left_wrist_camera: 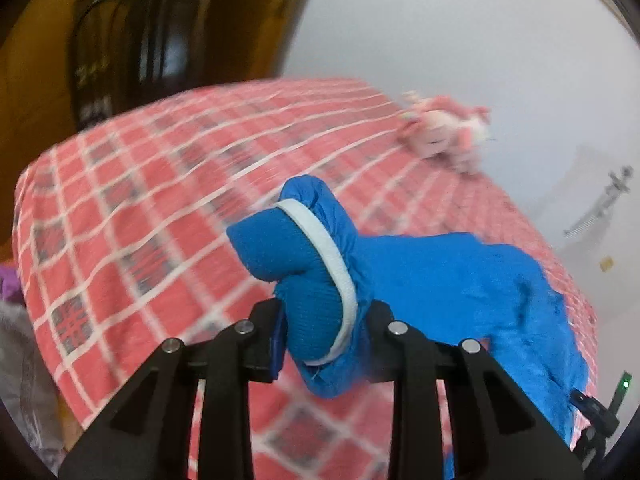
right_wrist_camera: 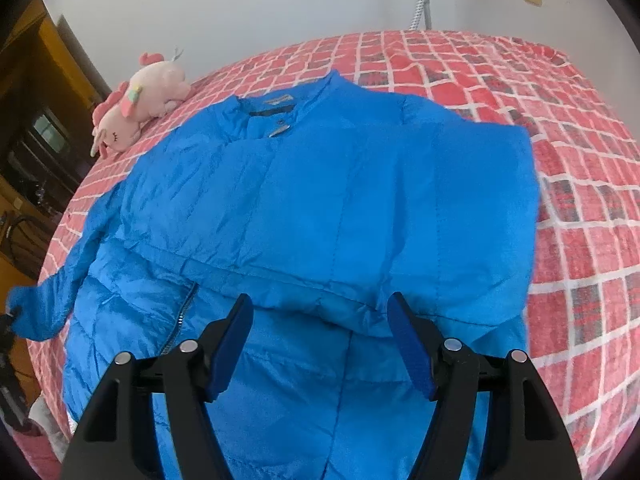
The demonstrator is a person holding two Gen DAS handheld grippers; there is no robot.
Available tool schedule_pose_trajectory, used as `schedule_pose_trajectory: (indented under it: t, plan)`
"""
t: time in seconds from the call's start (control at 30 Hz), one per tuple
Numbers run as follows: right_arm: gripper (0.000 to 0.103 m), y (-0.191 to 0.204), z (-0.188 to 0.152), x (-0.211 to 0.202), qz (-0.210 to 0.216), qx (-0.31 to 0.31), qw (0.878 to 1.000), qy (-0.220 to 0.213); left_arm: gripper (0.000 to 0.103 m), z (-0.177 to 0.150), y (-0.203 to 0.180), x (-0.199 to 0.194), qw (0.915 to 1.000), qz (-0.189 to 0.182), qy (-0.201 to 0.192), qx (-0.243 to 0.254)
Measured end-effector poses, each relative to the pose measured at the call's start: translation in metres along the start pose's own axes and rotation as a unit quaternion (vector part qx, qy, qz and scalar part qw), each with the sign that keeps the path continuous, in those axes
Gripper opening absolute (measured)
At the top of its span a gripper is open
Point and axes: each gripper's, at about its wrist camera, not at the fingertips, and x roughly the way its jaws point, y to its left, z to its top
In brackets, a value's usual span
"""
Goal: Fold large clothes
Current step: 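Grasp the other sleeve's cuff with the left tool, then fold the held sleeve across the jacket body with the left tool and release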
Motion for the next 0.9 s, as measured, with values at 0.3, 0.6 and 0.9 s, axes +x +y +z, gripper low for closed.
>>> schedule_pose_trajectory:
  t: [0.3,0.6,0.9]
  plan:
    - [0.070,-0.006,0.001,-0.008,-0.011,0.004,1.000,-0.012,0.026,-0.010,-0.166,-0.008,0.9821,-0.130,0.003,0.136]
    - [0.070,-0.009,0.000,-0.004,-0.007,0.004,1.000,-0.008,0.026,-0.054,-0.296,0.024,0.9521,-0.199,0.049,0.227]
    - [0.070,-0.009,0.000,0.003,-0.011,0.000,1.000,-0.003,0.028,-0.099,-0.347,0.107,0.9370,-0.177,0.127,0.273]
